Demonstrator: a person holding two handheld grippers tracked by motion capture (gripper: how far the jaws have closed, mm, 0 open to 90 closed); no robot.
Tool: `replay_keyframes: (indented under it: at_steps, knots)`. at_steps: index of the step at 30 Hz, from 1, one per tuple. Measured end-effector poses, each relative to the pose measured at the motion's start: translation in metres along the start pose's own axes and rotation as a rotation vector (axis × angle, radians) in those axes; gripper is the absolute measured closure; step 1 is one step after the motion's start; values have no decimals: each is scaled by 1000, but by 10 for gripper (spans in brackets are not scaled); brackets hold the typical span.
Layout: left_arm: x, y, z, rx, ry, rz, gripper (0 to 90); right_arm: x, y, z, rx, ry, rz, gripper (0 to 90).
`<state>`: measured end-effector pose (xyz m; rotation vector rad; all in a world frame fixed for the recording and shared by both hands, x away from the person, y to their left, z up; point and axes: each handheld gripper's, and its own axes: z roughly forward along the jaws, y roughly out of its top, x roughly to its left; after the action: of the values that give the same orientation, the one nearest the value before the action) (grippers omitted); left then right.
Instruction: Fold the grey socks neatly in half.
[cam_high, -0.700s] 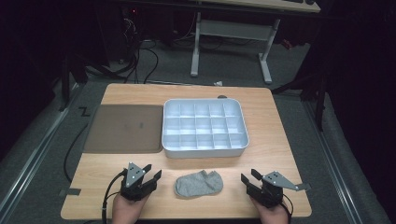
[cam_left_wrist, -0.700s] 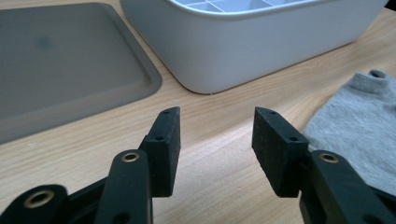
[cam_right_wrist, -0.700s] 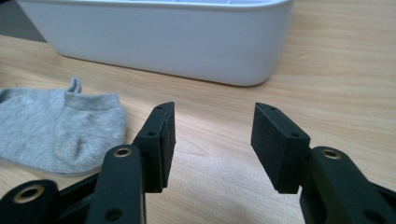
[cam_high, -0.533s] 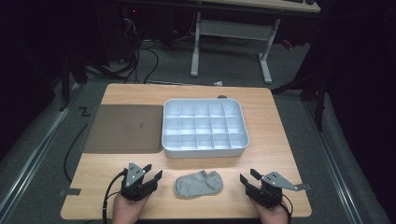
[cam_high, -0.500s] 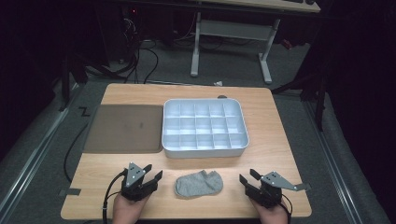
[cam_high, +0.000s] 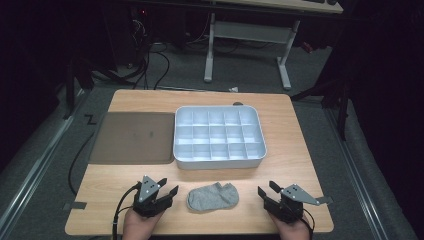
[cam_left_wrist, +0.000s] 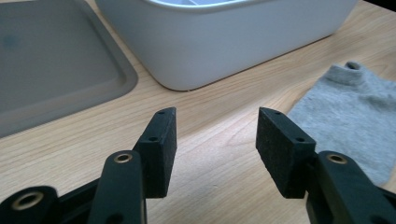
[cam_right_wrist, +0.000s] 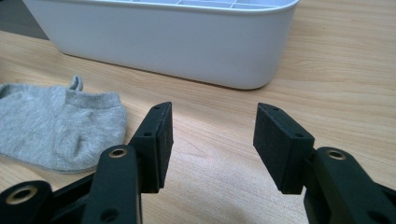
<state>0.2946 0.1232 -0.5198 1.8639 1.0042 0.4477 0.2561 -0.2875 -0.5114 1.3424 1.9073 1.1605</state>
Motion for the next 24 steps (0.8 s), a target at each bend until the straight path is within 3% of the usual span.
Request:
replay_keyframes:
  at_steps: [9,17,24]
  knots:
    - [-11,3,-4,-13,-30,-1,480,5,-1,5,16,19,-29,471]
    - [-11,3,-4,-3,-55,-15,467,9,2,4,13,34,-33,466]
    - [-16,2,1,20,-101,-19,456,26,2,11,39,65,-66,467]
